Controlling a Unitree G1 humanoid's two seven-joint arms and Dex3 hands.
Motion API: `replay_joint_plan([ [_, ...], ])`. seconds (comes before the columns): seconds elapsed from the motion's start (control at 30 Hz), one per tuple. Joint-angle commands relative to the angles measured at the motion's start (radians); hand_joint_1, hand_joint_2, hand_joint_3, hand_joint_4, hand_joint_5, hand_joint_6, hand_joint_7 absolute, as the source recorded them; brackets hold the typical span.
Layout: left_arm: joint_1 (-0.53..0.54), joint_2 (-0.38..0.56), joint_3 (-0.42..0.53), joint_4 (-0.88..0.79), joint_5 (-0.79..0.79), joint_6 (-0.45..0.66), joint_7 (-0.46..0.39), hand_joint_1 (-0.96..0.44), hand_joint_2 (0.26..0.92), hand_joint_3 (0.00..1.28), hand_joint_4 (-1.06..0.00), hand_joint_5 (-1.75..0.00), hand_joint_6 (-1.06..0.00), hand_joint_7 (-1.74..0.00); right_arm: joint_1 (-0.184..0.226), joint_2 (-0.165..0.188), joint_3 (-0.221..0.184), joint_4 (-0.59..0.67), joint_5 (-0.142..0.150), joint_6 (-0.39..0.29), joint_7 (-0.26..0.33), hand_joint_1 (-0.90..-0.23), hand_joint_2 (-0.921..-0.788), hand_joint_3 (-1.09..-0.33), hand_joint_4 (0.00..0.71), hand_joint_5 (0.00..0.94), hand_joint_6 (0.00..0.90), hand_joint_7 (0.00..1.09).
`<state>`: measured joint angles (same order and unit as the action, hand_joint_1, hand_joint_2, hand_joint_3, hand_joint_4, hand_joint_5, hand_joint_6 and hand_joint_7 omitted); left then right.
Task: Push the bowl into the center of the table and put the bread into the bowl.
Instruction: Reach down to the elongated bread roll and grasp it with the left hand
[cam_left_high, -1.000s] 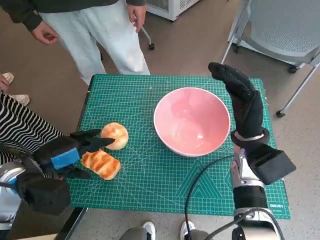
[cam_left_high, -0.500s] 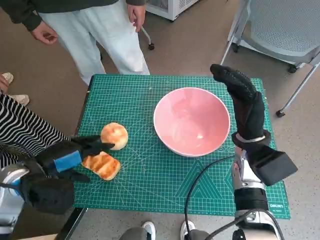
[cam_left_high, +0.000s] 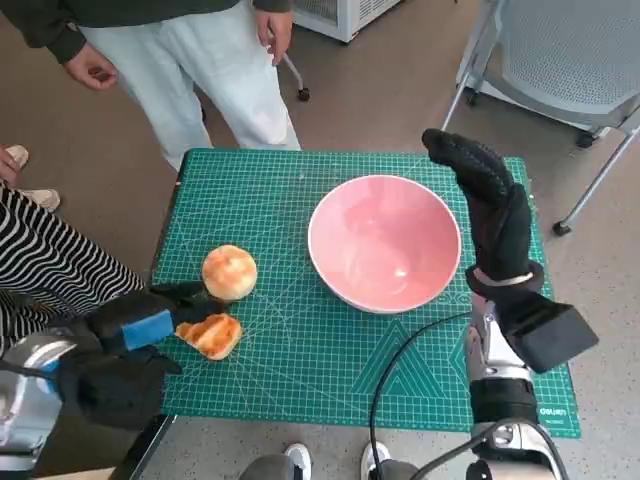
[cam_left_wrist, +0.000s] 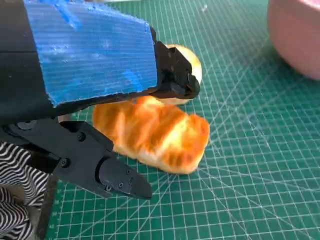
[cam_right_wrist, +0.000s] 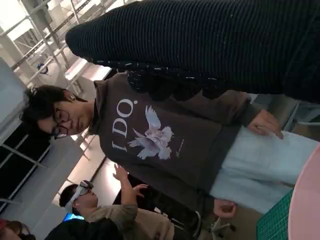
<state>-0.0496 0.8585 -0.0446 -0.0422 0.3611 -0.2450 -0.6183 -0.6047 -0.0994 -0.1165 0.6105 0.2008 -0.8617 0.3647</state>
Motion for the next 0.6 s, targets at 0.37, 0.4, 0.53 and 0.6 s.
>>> replay_joint_plan([
  [0.37,-0.049,-0.042,-0.089,0.106,0.089,-0.022,0.08,-0.08,0.762,0.01,-0.36,-0.05,-0.4,-0.09,0.022,-0.01,-0.003,0.006,0.001,0.014,-0.001,-0.692,-0.921,-0.725,0.157,0.003,-0.001,0.61],
  [0.4,-0.054,-0.045,-0.094,0.116,0.099,-0.027,0.092,-0.08,0.765,0.01,-0.37,-0.05,-0.41,-0.09,0.022,-0.01,-0.003,0.007,0.002,0.015,0.0,-0.692,-0.921,-0.725,0.157,0.003,-0.001,0.61],
  [0.53,-0.064,-0.052,-0.11,0.139,0.13,-0.041,0.131,-0.05,0.779,0.01,-0.4,-0.05,-0.42,-0.1,0.021,-0.011,-0.002,0.007,0.005,0.017,0.003,-0.692,-0.921,-0.725,0.158,0.003,-0.001,0.61],
  [0.6,-0.07,-0.059,-0.12,0.152,0.158,-0.048,0.162,-0.05,0.788,0.02,-0.41,-0.06,-0.44,-0.11,0.02,-0.012,-0.002,0.007,0.007,0.018,0.005,-0.691,-0.921,-0.725,0.158,0.003,-0.001,0.61],
])
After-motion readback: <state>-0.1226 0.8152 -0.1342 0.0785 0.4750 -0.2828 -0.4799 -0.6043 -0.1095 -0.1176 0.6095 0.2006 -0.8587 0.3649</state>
